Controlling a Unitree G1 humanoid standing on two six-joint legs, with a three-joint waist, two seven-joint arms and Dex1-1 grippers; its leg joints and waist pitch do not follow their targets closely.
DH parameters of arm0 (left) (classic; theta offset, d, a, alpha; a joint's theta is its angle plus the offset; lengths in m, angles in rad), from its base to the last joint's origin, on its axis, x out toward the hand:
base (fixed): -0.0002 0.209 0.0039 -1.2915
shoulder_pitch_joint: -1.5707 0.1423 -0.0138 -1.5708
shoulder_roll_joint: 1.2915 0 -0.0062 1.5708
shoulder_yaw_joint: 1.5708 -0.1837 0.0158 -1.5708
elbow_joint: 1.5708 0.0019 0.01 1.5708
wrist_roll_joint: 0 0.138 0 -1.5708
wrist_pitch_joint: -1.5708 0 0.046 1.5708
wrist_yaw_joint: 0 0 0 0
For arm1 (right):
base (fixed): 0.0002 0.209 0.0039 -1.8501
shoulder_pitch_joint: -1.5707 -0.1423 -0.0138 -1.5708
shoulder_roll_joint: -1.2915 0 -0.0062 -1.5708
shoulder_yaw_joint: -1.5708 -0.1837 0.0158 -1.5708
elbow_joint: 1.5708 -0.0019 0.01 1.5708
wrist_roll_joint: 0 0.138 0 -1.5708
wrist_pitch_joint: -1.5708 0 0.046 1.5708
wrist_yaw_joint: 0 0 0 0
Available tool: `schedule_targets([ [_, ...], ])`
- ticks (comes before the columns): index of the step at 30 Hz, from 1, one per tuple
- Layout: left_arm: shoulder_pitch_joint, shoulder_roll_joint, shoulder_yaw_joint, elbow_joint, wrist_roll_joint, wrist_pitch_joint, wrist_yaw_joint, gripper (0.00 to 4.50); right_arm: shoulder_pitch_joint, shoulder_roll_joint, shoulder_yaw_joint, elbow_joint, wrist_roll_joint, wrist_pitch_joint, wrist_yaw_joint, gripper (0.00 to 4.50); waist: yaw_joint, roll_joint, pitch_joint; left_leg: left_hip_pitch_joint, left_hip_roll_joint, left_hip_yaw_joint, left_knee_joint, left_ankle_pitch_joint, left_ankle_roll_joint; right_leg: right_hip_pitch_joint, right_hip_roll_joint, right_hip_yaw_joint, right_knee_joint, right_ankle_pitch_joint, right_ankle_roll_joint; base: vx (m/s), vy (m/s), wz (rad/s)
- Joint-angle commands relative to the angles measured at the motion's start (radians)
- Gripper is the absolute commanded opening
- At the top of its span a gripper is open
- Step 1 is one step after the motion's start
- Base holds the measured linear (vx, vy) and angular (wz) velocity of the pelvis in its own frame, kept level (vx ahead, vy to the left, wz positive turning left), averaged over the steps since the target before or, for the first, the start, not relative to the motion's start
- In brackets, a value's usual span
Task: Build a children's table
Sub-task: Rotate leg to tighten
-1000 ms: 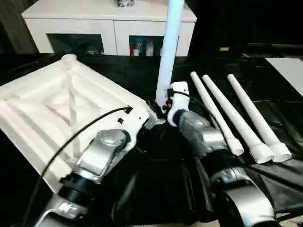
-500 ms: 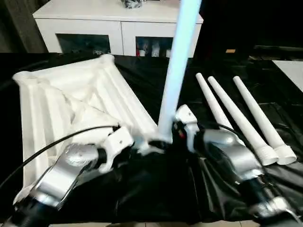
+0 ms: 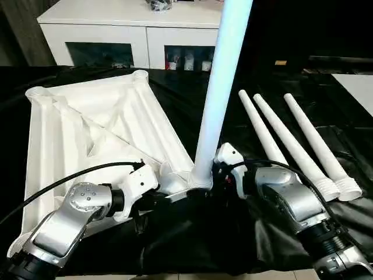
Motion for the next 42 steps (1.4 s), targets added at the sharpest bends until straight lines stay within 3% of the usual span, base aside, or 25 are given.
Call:
schedule_targets([
  [1,-0.004,-0.004,0.006,-0.061,-0.038,-0.028,-0.027,0.00,-0.019,0.005,-0.015,0.009,-0.003,-0.013,-0.007,3.98,-0.001,0.008,-0.060,0.013,0.026,0.002,-0.056,-0.102,0.027,0.053,-0.049,0.042,-0.047,0.089,-0.241,0.000,0.000,0.00],
  [8,0.001,-0.010,0.006,-0.062,-0.044,-0.022,-0.032,0.00,-0.019,0.018,-0.026,0.022,0.003,-0.018,-0.018,3.55,-0.001,0.011,-0.060,0.014,0.028,0.002,-0.056,-0.124,0.020,0.052,-0.049,0.041,-0.046,0.064,-0.239,0.000,0.000,0.00],
  [14,0.004,-0.005,0.007,-0.059,-0.045,-0.022,-0.039,0.00,-0.015,0.026,-0.028,0.035,0.005,-0.026,-0.018,2.89,-0.001,0.013,-0.057,0.014,0.029,0.001,-0.056,-0.160,0.010,0.049,-0.050,0.043,-0.048,0.018,-0.234,0.000,0.000,0.00],
  [23,0.004,-0.035,-0.005,-0.022,-0.027,0.018,0.002,0.00,-0.005,0.099,-0.082,0.126,0.008,0.003,-0.147,2.80,-0.012,0.014,-0.052,0.014,0.028,-0.002,-0.064,-0.243,-0.024,0.045,-0.052,0.047,-0.055,-0.099,-0.215,0.000,0.000,0.00],
  [25,-0.023,-0.094,-0.012,0.042,0.020,0.034,0.092,0.00,-0.017,0.160,-0.133,0.198,-0.001,0.013,-0.298,2.80,-0.019,0.014,-0.046,0.020,0.029,-0.001,-0.067,-0.288,-0.038,0.037,-0.052,0.049,-0.066,-0.174,-0.206,0.000,0.000,0.00],
  [27,-0.048,-0.148,-0.017,0.076,0.043,0.067,0.159,0.00,-0.030,0.208,-0.175,0.245,-0.006,0.030,-0.421,2.80,-0.024,0.015,-0.045,0.017,0.026,-0.005,-0.070,-0.313,-0.054,0.040,-0.056,0.048,-0.069,-0.247,-0.187,0.000,0.000,0.00],
  [29,-0.073,-0.193,-0.020,0.105,0.062,0.095,0.214,0.00,-0.041,0.241,-0.194,0.278,-0.019,0.029,-0.514,2.80,-0.026,0.013,-0.039,0.025,0.025,-0.006,-0.072,-0.367,-0.061,0.033,-0.058,0.049,-0.083,-0.360,-0.154,0.000,0.000,0.00],
  [30,-0.119,-0.273,-0.007,0.163,0.090,0.149,0.320,0.00,-0.057,0.295,-0.222,0.330,-0.022,0.034,-0.630,2.80,-0.026,0.015,-0.037,0.031,0.026,-0.009,-0.074,-0.400,-0.063,0.029,-0.060,0.050,-0.090,-0.419,-0.135,0.000,0.000,0.00],
  [31,-0.119,-0.273,-0.007,0.163,0.090,0.149,0.320,0.00,-0.057,0.295,-0.222,0.330,-0.022,0.034,-0.630,2.80,-0.028,0.013,-0.035,0.041,0.024,-0.010,-0.072,-0.436,-0.070,0.022,-0.059,0.047,-0.100,-0.474,-0.120,0.000,0.000,0.00],
  [34,-0.188,-0.372,-0.006,0.254,0.128,0.210,0.436,0.00,-0.094,0.363,-0.240,0.427,-0.043,0.018,-0.775,2.80,-0.029,0.016,-0.038,0.037,0.022,-0.015,-0.074,-0.445,-0.069,0.020,-0.058,0.046,-0.104,-0.490,-0.094,0.000,0.000,0.00],
  [37,-0.237,-0.440,-0.027,0.339,0.169,0.207,0.496,0.00,-0.142,0.416,-0.265,0.537,-0.052,-0.024,-0.894,2.80,-0.030,0.016,-0.042,0.037,0.019,-0.016,-0.074,-0.455,-0.068,0.016,-0.057,0.045,-0.105,-0.470,-0.084,0.000,0.000,0.00],
  [39,-0.247,-0.453,-0.034,0.356,0.180,0.205,0.505,0.00,-0.160,0.428,-0.269,0.566,-0.057,-0.037,-0.915,2.79,-0.030,0.014,-0.042,0.038,0.019,-0.018,-0.075,-0.468,-0.066,0.015,-0.056,0.045,-0.106,-0.464,-0.079,0.000,0.000,0.00],
  [42,-0.245,-0.433,-0.055,0.346,0.194,0.213,0.485,0.00,-0.205,0.457,-0.318,0.590,-0.014,-0.109,-0.888,2.79,-0.031,0.013,-0.044,0.029,0.020,-0.021,-0.080,-0.474,-0.060,0.020,-0.057,0.045,-0.102,-0.435,-0.078,0.000,0.000,0.00],
])
